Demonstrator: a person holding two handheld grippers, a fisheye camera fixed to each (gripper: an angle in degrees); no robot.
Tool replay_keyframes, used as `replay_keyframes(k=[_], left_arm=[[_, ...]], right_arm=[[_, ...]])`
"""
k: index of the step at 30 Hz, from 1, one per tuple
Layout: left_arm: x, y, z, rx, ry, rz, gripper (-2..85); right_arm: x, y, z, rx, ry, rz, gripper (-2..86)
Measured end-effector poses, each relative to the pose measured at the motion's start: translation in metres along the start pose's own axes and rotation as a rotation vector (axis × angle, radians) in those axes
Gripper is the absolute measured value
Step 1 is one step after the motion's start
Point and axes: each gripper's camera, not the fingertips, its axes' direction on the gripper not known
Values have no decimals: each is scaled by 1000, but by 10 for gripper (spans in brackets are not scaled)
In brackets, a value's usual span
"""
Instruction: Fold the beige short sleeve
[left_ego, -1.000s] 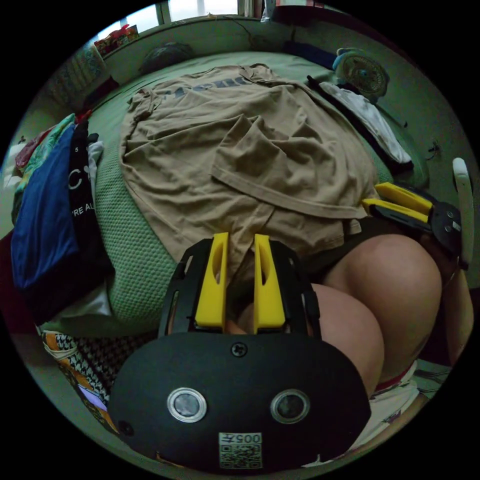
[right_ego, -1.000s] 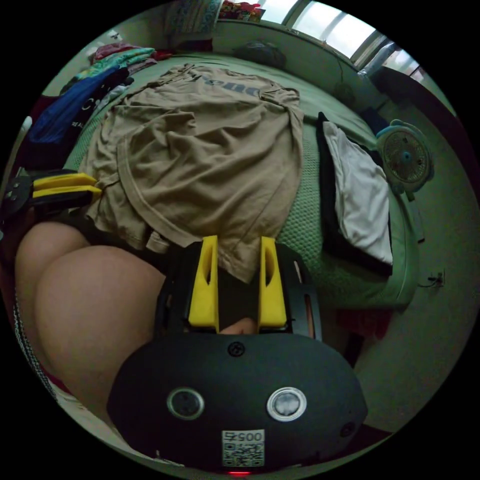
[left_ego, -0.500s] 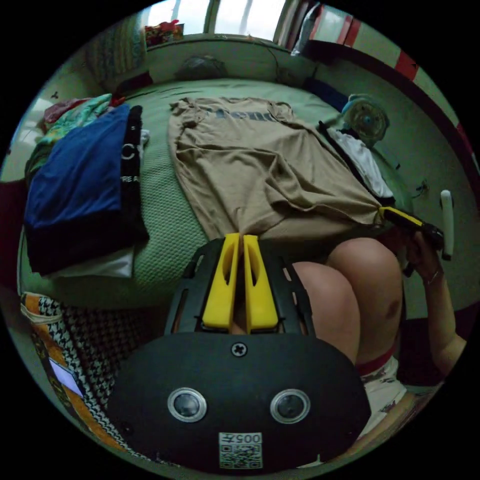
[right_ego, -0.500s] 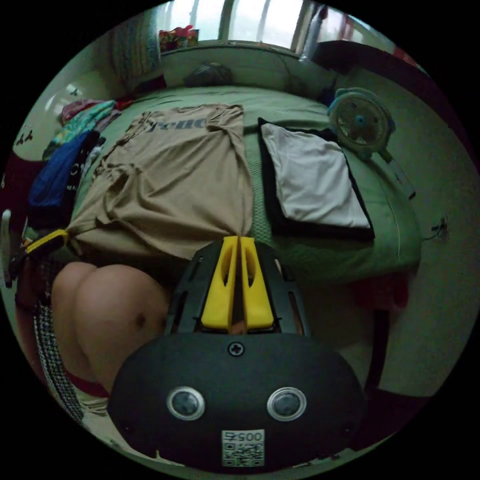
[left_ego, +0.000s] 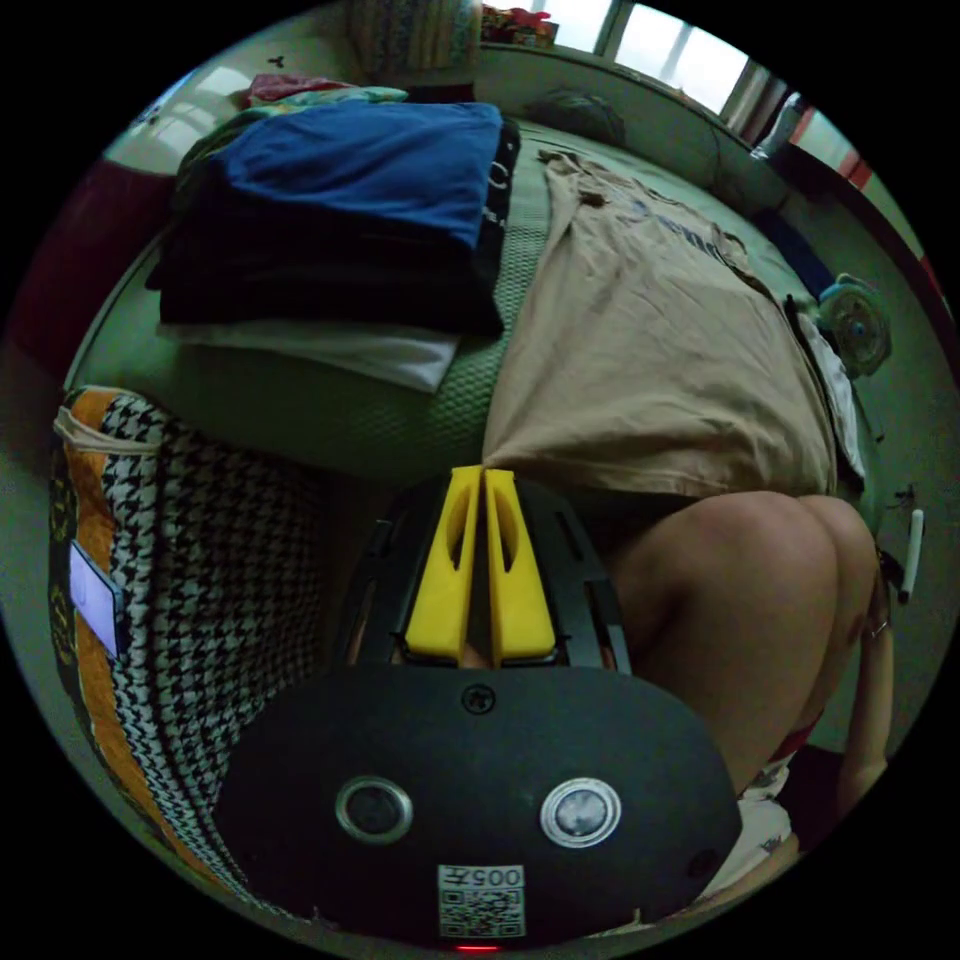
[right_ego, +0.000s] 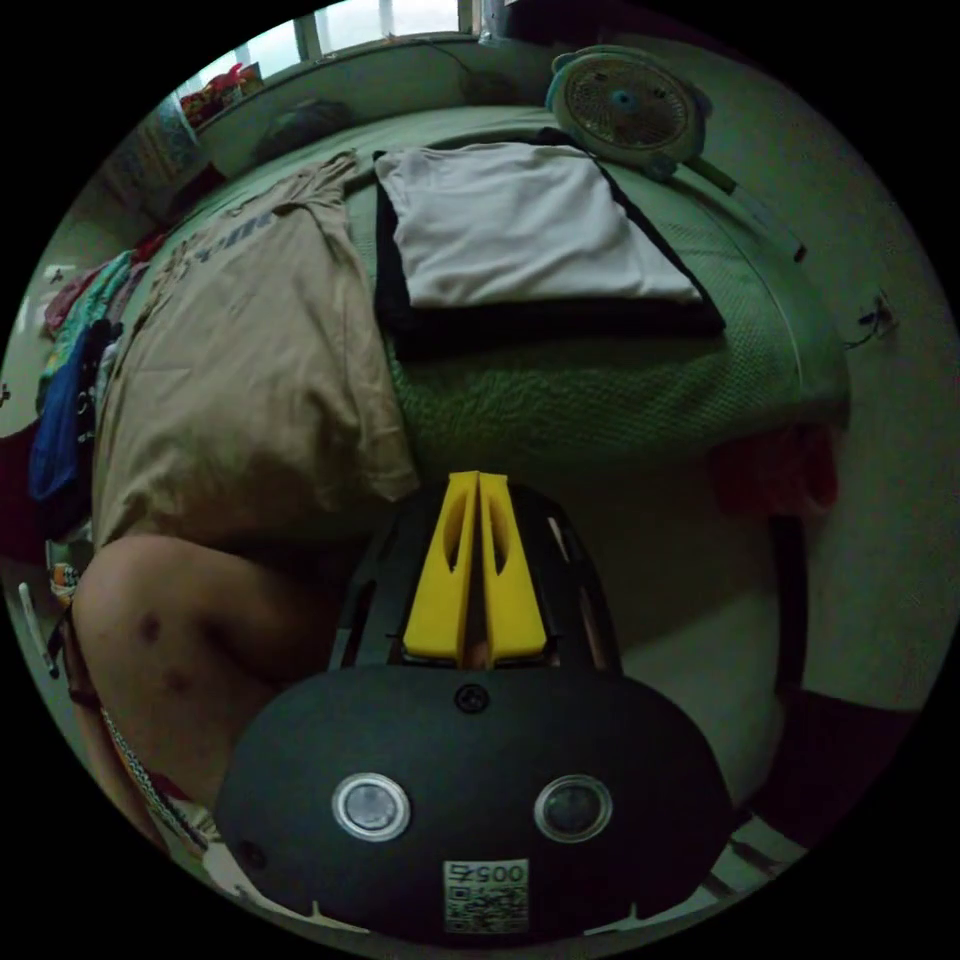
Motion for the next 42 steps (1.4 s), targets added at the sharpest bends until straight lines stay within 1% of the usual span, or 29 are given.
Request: replay_keyframes(k=[5,8,10,12,15,16,18,20,25,29,34,38,42], left_arm=[[-22,34,-27,4,-1,18,0],[-38,54,-43,16,-46,5,0],[-49,64,-51,21,-42,-7,0],[-57,73,-57,18,-21,-12,1],[-63,84,-69,37,28,-12,8],[-63,87,-74,41,47,-12,14],[-62,91,-81,46,48,1,32],[-60,96,-91,52,35,26,52],[-61,101,-106,51,22,48,91],[-62,103,-111,9,-50,44,108],[-63,108,-124,-17,-52,26,109],[-58,112,-147,-34,-91,35,107],[-54,119,-171,-55,-83,60,82]], right_arm=[[-18,14,-22,65,0,-164,42],[-31,24,-33,111,0,-239,60],[-37,25,-30,92,28,-255,71],[-41,23,-18,52,100,-239,76],[-40,25,-6,-19,123,-218,51],[-41,27,-8,-16,113,-227,42],[-40,35,-17,8,139,-246,-4],[-33,41,-24,23,154,-245,-13],[-10,44,-37,25,99,-181,-16],[-10,50,-44,43,90,-187,-16],[-6,58,-52,57,86,-183,-12],[0,63,-62,50,74,-183,-11],[3,70,-76,29,88,-208,-14]])
